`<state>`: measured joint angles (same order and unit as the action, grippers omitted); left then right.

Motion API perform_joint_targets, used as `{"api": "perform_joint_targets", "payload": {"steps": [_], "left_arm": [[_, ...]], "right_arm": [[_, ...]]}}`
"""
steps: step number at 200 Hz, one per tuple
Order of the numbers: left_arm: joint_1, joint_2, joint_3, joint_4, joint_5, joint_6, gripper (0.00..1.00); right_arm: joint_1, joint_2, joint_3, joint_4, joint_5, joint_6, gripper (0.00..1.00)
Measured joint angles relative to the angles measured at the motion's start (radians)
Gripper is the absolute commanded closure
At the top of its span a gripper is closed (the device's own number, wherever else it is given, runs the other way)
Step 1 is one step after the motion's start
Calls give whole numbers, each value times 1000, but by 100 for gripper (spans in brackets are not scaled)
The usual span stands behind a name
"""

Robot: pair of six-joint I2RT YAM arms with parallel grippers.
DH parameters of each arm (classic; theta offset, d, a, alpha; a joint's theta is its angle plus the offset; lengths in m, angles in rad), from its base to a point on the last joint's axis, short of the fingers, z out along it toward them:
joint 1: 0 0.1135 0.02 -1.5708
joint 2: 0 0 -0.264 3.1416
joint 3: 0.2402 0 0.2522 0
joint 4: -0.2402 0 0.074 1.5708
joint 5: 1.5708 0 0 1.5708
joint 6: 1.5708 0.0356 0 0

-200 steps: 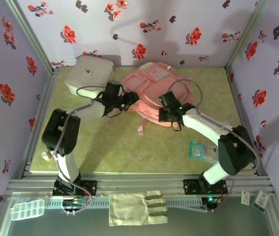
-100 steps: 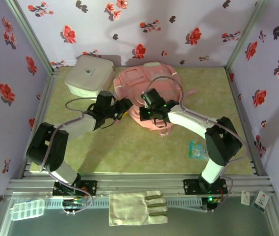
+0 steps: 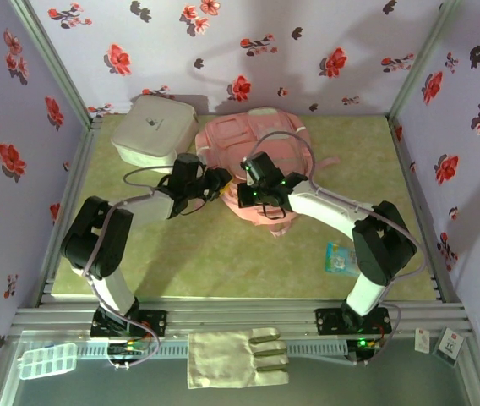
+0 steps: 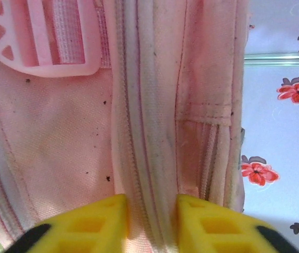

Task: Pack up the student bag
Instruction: Zip the student bag at the center of the table.

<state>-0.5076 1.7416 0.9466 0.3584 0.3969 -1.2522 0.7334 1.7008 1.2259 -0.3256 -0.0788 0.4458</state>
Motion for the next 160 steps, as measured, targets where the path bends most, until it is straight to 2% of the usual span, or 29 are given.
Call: {"api": "perform_joint_targets", "payload": {"steps": [16, 60, 79, 103, 120, 141, 160], "left_arm": [[1, 5, 10, -6, 0, 6, 91], [9, 8, 19, -44, 9, 43, 96], [18, 5, 21, -67, 11, 74, 96], [43, -15, 21, -117, 11, 116, 96], [47, -26, 30, -159, 12, 146, 90], [48, -27, 39, -193, 5, 172, 82], [55, -31, 42, -238, -29, 199, 68]], "right_arm": [[1, -5, -11, 2, 14, 0, 100], [-19, -84, -87, -5, 89, 0, 100], [-70, -134, -132, -31, 136, 11, 100], [-182, -164, -167, -92, 194, 55, 100], [-224, -167, -183, -107, 203, 64, 100], [-217, -175, -184, -113, 198, 63, 100], [-190, -181, -179, -120, 188, 55, 100]]}}
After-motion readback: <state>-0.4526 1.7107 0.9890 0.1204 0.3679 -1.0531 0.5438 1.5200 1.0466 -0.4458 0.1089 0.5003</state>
